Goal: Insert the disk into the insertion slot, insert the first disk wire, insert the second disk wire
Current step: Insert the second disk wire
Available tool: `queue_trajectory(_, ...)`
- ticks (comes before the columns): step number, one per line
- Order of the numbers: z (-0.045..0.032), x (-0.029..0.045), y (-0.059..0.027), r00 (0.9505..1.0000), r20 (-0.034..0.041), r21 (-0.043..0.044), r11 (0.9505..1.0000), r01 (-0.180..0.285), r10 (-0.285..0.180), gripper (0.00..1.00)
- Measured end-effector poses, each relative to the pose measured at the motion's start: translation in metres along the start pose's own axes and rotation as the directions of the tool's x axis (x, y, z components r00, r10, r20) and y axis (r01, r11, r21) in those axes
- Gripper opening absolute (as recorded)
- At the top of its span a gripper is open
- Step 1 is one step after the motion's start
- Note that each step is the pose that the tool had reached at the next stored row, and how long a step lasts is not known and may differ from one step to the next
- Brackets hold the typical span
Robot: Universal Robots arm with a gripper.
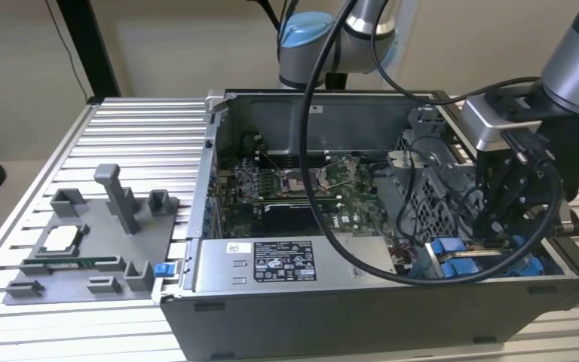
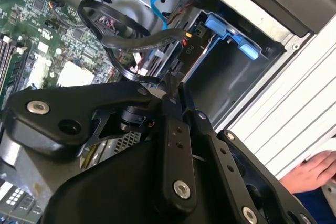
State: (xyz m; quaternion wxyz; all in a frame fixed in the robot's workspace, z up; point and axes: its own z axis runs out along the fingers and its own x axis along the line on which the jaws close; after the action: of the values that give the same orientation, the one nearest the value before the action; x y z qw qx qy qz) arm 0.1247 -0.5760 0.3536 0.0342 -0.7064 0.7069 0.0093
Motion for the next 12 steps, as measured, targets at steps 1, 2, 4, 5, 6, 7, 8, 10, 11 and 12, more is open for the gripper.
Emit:
queue_trajectory(1, 0.0005, 0.0000, 0.0000, 1.0000, 0.0006, 0.0045, 1.0000, 0.000, 0.000, 0.00)
queue_trajectory(2, 0.0010, 0.0000, 0.0000, 1.0000, 0.0011, 0.0092, 1.0000, 0.000, 0.000, 0.00)
queue_trajectory(4, 0.0020, 0.0000, 0.0001, 1.0000, 0.0023, 0.0186, 0.9998, 0.001, -0.001, 0.00)
queue_trajectory(5, 0.0025, 0.0000, 0.0001, 1.0000, 0.0029, 0.0235, 0.9997, 0.001, -0.001, 0.00)
queue_trajectory(6, 0.0030, 0.0000, 0.0001, 1.0000, 0.0038, 0.0280, 0.9996, 0.001, -0.002, 0.00)
queue_trajectory(7, 0.0035, 0.0000, 0.0001, 1.0000, 0.0046, 0.0329, 0.9995, 0.002, -0.002, 0.00)
queue_trajectory(8, 0.0040, 0.0001, 0.0001, 1.0000, 0.0054, 0.0376, 0.9993, 0.002, -0.002, 0.00)
queue_trajectory(10, 0.0048, 0.0001, 0.0001, 1.0000, 0.0078, 0.0457, 0.9990, 0.002, -0.003, 0.00)
queue_trajectory(11, 0.0052, 0.0002, 0.0001, 1.0000, 0.0096, 0.0494, 0.9988, 0.002, -0.003, 0.00)
queue_trajectory(12, 0.0057, 0.0002, 0.0001, 0.9999, 0.0116, 0.0527, 0.9986, 0.002, -0.002, 0.00)
